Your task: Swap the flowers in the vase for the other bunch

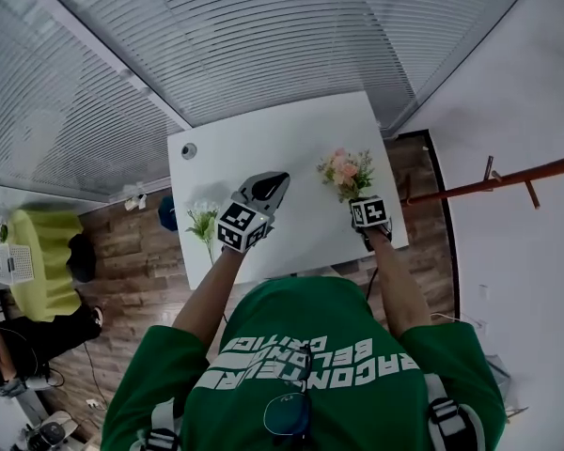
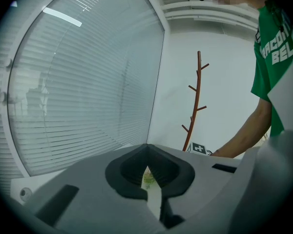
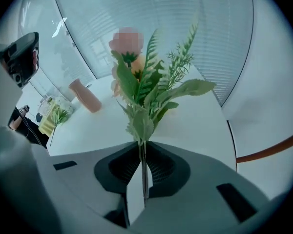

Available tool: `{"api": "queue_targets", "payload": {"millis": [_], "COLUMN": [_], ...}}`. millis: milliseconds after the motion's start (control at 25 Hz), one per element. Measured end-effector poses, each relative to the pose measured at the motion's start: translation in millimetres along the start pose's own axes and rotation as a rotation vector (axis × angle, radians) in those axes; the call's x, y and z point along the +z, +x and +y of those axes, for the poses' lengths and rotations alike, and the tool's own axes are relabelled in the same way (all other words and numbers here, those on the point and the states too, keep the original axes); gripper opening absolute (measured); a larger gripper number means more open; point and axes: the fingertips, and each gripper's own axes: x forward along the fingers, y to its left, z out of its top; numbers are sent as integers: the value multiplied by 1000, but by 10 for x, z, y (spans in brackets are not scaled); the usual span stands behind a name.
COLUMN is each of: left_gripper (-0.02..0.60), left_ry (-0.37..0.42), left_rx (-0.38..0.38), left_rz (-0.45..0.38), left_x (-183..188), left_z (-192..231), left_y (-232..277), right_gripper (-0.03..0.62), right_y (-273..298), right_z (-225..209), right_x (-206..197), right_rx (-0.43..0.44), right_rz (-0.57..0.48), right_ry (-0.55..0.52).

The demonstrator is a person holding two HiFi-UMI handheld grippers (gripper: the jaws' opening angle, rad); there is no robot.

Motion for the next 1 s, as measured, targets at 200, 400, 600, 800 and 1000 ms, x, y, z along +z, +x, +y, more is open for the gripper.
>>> {"api": "queue_targets", "payload": {"millis": [200,400,600,800,1000], "left_gripper": [8,8,8,8,8], "left_ry": [-12,-12,-15,-20,-21], "left_rx": [19,29,26,25,24], "left_rz": [16,17,17,15,11], "left_x": [-53,-82,-91,-87,-83], "left_z": [54,75,89,118,132], "left_y": [-53,-51,-41,-47,-67], "right_gripper": [43,43,44,79,117], "right_y": [90,138,135,123,81], "right_z": [-5,-32,-42,-45,-54], "right_x": [-8,-37,-2,65,102], "right_rx": [6,3,-9,-29,-42], "right_rz": [8,13,0,-27,-44], "right_ry": [5,19,31,14,20]}}
